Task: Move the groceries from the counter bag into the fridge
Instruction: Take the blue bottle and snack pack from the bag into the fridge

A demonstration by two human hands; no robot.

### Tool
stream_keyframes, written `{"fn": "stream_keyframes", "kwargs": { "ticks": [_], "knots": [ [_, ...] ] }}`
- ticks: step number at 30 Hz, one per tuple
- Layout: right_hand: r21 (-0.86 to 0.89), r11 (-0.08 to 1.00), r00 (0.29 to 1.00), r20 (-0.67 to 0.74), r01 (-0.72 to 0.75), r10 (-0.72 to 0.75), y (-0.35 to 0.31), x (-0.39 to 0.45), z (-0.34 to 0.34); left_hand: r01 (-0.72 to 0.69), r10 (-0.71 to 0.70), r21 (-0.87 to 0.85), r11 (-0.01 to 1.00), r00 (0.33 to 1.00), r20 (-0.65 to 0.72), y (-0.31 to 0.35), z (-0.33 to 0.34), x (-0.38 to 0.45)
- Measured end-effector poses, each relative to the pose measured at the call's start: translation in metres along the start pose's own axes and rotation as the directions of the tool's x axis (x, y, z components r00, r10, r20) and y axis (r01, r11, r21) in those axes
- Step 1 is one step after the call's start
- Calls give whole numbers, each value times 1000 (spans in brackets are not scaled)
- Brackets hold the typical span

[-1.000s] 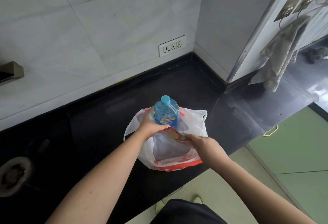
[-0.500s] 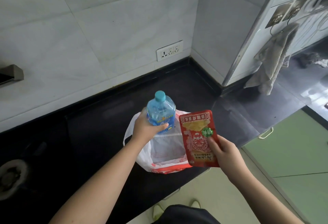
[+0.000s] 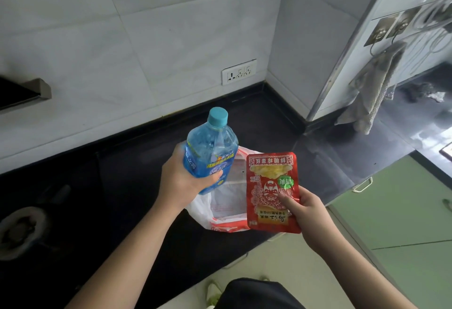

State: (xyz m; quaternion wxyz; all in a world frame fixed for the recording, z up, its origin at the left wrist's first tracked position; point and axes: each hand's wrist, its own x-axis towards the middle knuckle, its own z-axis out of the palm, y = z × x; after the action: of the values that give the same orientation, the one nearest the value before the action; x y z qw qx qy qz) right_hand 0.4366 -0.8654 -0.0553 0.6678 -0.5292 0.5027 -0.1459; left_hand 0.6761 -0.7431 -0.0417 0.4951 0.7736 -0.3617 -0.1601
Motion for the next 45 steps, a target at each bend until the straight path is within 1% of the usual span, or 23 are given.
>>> {"fn": "stream_keyframes", "kwargs": {
  "ticks": [6,10,15,20,25,28,32,36,38,41,45],
  "knots": [
    [-58,998,999,44,15,-12,-7,-8,24,-25,24,-50,998,999,-28,0,-26,-32],
    [-88,996,996,81,33,-26,-10,-15,43,21,-25,-49,999,996,-82,-9,-40,-47],
    [-109,990,987,144,89,-73,-12,-24,64,67,-69,-16,998,985,-160,-21,-63,-66],
    [-139,985,979,191,99,-71,-9,-26,78,87,-81,16,996,971,-226,-24,-81,-87],
    [-212,967,960,266,141,-82,-6,-24,79,139,-120,37,990,940,-319,-16,-82,-112],
    [-221,961,941,326,167,-89,-10,-24,71,178,-149,42,983,914,-377,-6,-75,-130],
    [-217,953,909,404,210,-108,-15,-25,55,248,-209,26,969,866,-455,13,-58,-158],
    [-253,931,858,503,263,-105,-9,-26,43,311,-261,7,950,809,-526,27,-40,-188],
    [-264,925,832,547,271,-88,-2,-26,40,361,-306,-15,932,766,-565,31,-32,-204],
    [-283,912,786,614,298,-66,7,-34,45,427,-396,-100,898,690,-606,35,-25,-233],
    [-310,899,692,722,311,10,15,-46,61,484,-468,-180,857,582,-665,39,-21,-272]
  ]
}}
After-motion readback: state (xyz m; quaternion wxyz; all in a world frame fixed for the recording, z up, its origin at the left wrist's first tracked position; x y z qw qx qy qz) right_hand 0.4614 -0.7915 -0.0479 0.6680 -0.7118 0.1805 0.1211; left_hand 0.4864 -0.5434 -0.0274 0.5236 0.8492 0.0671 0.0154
